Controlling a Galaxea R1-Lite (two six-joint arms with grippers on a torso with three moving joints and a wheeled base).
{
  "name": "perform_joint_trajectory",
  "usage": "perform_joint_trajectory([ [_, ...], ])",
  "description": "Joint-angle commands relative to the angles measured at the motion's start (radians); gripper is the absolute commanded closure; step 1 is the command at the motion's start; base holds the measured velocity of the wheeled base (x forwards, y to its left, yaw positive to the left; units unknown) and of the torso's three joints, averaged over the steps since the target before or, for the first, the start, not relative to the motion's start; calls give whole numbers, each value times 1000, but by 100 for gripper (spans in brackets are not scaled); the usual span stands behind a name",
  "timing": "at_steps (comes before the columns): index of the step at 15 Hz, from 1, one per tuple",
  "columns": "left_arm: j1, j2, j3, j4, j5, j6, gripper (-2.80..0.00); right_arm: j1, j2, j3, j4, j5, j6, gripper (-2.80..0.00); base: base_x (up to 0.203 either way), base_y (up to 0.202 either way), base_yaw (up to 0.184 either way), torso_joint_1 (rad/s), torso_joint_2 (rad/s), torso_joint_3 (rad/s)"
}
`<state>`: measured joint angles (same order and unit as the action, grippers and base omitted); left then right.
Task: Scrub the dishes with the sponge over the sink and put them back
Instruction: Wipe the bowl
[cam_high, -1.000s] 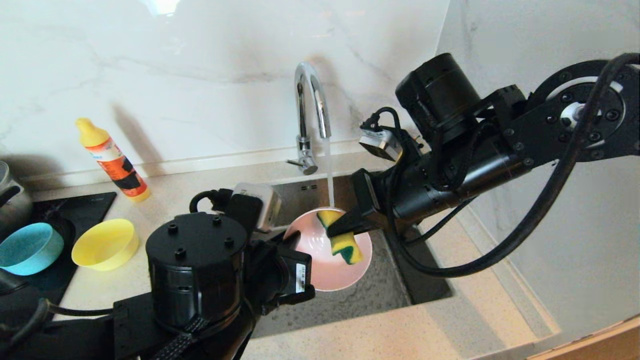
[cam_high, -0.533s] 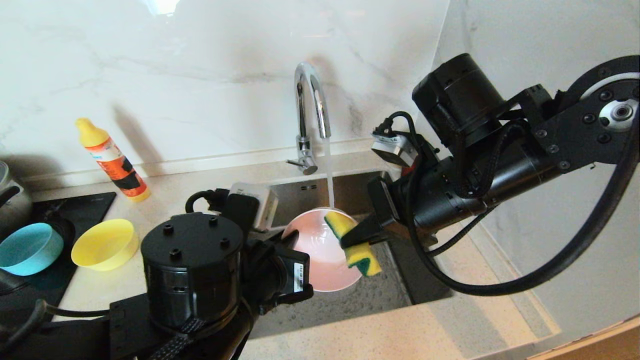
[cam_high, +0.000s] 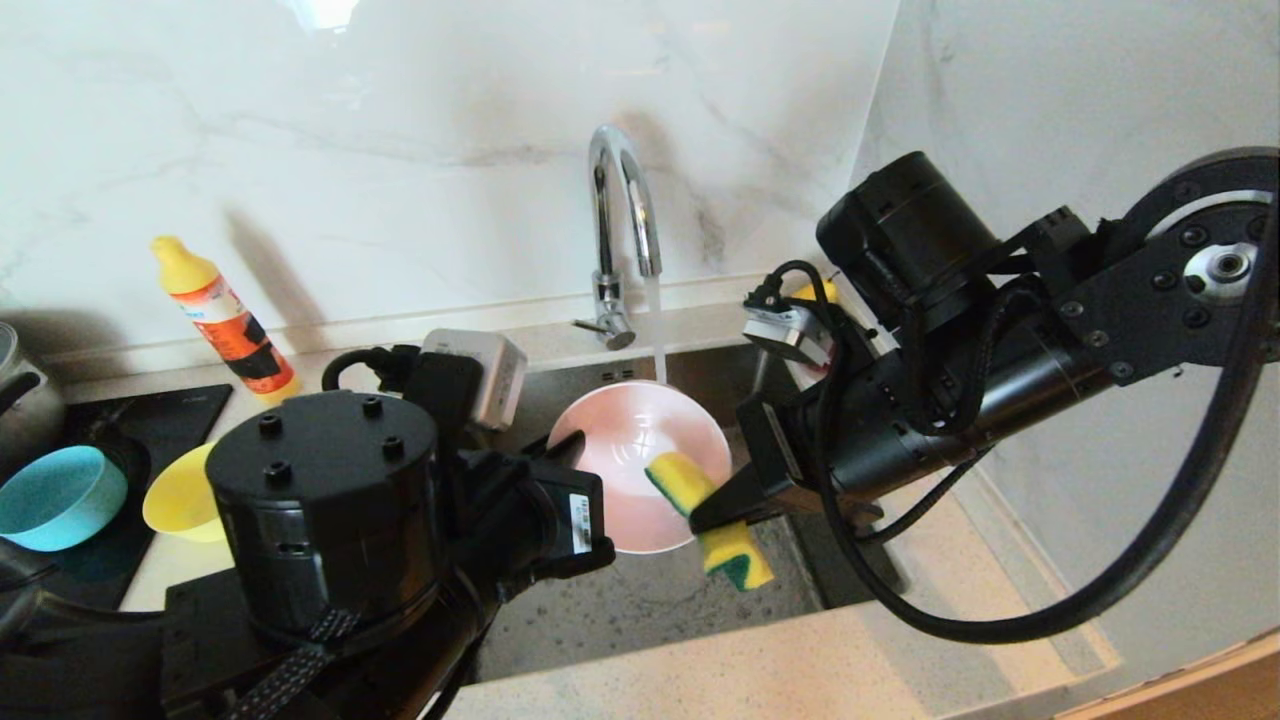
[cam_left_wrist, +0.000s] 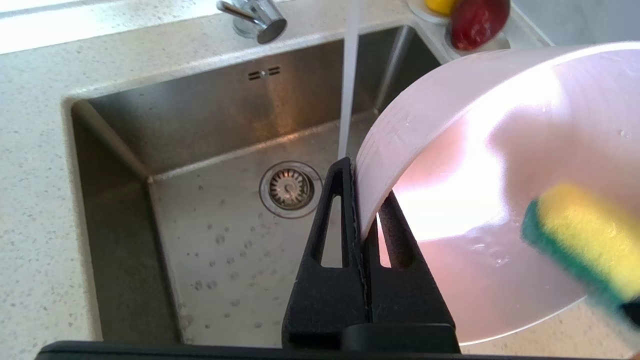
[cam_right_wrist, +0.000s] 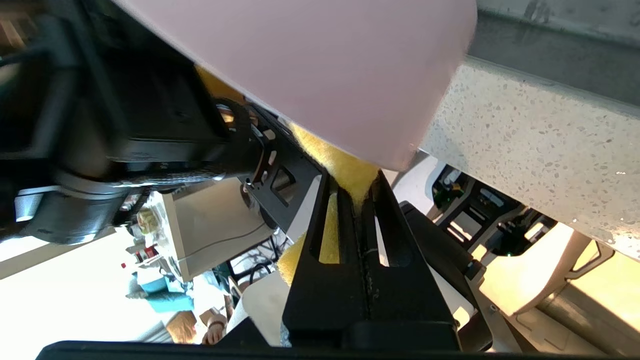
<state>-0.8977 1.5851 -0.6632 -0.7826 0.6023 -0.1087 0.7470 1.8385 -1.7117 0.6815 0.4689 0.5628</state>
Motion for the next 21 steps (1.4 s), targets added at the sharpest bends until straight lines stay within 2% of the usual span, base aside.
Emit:
perform_joint_trajectory([
  [1,3,-2,-7,-4,2,-2,0,11,32,-20,3,3,3,0,0,0,0,0,0,0],
  [13,26,7,-29,-3,1,-6,0,98,148,-172,16,2,10,0,0,0,0,0,0,0],
  [21,45,1,-39,3,1,-3,0,32,40,-78,30,0,5,0,0,0,0,0,0,0],
])
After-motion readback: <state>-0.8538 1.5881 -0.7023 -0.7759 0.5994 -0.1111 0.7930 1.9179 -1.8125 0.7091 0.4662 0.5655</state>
